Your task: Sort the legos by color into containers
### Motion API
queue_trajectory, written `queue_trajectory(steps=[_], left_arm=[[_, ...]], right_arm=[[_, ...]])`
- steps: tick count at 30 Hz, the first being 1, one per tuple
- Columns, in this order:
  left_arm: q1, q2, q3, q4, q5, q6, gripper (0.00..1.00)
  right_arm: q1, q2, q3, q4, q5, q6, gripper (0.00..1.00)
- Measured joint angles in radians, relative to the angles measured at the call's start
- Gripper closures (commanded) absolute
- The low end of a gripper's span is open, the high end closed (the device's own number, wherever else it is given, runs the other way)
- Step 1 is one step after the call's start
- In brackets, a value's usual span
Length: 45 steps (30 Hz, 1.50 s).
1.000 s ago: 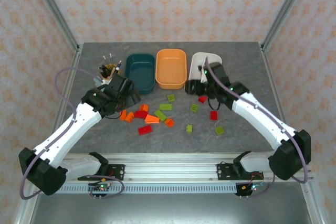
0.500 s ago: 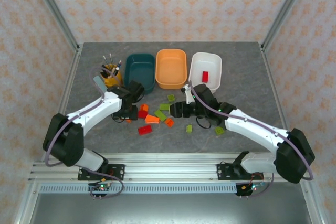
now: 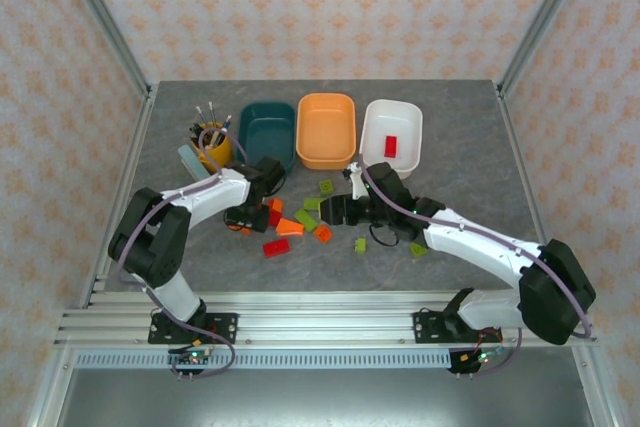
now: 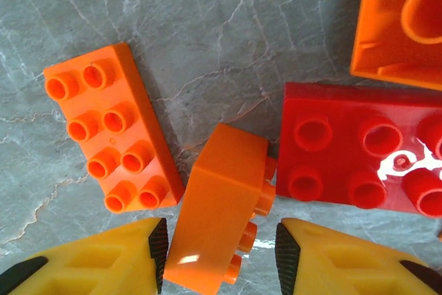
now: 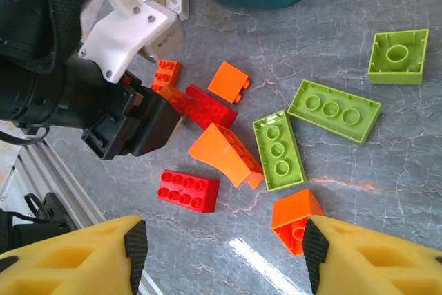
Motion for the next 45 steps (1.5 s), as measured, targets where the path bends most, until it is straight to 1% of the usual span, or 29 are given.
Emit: queue_trajectory(steps=[2, 7, 15, 19, 24, 27, 30, 34, 40, 45], left_arm=[[0.002, 0.001, 0.000, 0.008, 0.000, 0.008, 0.56], [0.006, 0.002, 0.000, 0.027, 0.004, 0.020, 0.68], [0.006, -0.002, -0.001, 0.039, 0.007, 0.022, 0.82], [0.006, -0.032, -0.015, 0.035, 0.006, 0.013, 0.87], [0.006, -0.173, 0.001, -0.031, -0.001, -0.021, 0.88], [0.006, -0.225, 0.092, -0.103, -0.001, -0.040, 0.89], [0.006, -0.214, 0.233, -0.151, -0.001, -0.051, 0.88], [0.006, -0.119, 0.449, -0.195, -0.007, -0.054, 0.88], [0.025, 0.173, 0.753, -0.220, -0.037, -0.053, 0.88], [0.082, 0.410, 0.919, -0.241, -0.068, -0.053, 0.88]], right_arm=[[0.000, 0.000, 0.000, 0.000, 0.000, 0.003, 0.37], [0.000, 0.009, 0.000, 0.000, 0.000, 0.003, 0.38], [0.000, 0.028, 0.008, -0.001, 0.001, 0.003, 0.40], [0.000, 0.028, 0.017, -0.016, 0.010, 0.004, 0.40], [0.000, -0.002, 0.047, -0.047, 0.053, 0.003, 0.40], [0.000, -0.034, 0.082, -0.065, 0.092, 0.004, 0.40], [0.000, -0.061, 0.122, -0.069, 0.141, 0.007, 0.40], [0.000, -0.064, 0.171, -0.068, 0.195, 0.016, 0.40], [-0.029, -0.001, 0.253, -0.067, 0.249, 0.043, 0.41], [-0.078, 0.058, 0.302, -0.069, 0.256, 0.100, 0.41]])
